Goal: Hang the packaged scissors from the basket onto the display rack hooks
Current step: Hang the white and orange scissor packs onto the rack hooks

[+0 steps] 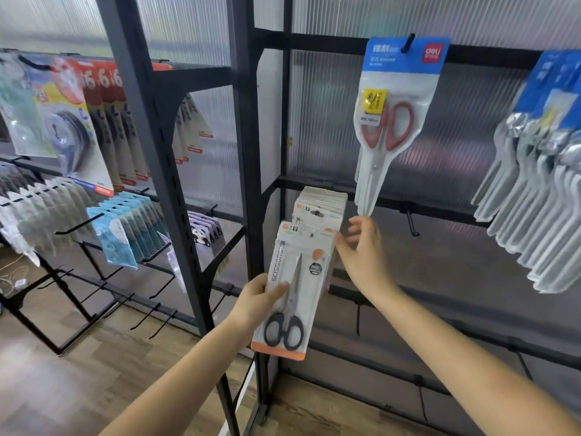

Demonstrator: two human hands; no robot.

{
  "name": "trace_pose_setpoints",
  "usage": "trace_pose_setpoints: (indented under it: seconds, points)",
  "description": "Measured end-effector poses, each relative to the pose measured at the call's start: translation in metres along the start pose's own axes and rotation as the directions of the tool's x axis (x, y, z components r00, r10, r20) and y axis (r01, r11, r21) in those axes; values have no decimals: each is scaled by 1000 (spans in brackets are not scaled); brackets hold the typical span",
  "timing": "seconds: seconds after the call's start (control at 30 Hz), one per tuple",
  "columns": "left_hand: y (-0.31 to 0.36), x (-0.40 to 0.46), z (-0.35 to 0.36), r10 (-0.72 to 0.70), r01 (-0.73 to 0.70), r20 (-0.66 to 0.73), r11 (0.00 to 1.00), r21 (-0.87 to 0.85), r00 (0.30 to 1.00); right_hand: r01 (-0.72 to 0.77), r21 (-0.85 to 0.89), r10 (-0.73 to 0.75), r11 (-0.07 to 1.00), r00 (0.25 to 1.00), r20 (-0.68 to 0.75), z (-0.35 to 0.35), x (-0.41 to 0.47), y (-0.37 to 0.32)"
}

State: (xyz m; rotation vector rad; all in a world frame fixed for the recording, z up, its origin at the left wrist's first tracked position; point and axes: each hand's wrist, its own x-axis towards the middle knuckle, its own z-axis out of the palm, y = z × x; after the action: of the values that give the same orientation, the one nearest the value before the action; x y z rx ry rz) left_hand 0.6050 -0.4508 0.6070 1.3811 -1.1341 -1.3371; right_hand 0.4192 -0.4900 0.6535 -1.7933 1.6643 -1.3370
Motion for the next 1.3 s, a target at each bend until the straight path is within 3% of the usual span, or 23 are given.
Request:
trace_pose_setpoints:
  seconds: [0.07, 0.43, 0.7, 0.9, 1.17, 1.3]
  points:
    - [2, -1, 6, 9, -9, 30, 1000, -18, 1000, 25, 15, -25, 1000, 1000, -15, -5, 1, -8]
    - [-11, 7, 4, 23, -23, 55, 1000, -3, 998, 130, -147, -95, 981, 970, 225, -21, 12, -30]
    - [-15, 32, 5, 66, -61, -126, 997, 43, 990, 159, -222, -118, 962, 976, 185, -10, 27, -40]
    - [-9, 57, 20, 78, -62, -175, 993, 96, 981, 171, -379, -126, 909, 982, 141, -10, 34, -44]
    - [-16, 69, 28, 102, -92, -161, 993, 70, 982, 176, -456, -139, 872, 984, 114, -9, 36, -34]
    - [-19, 74, 30, 129, -111, -175, 988, 106, 976, 225, -584, -167, 780, 974, 152, -4, 36, -35]
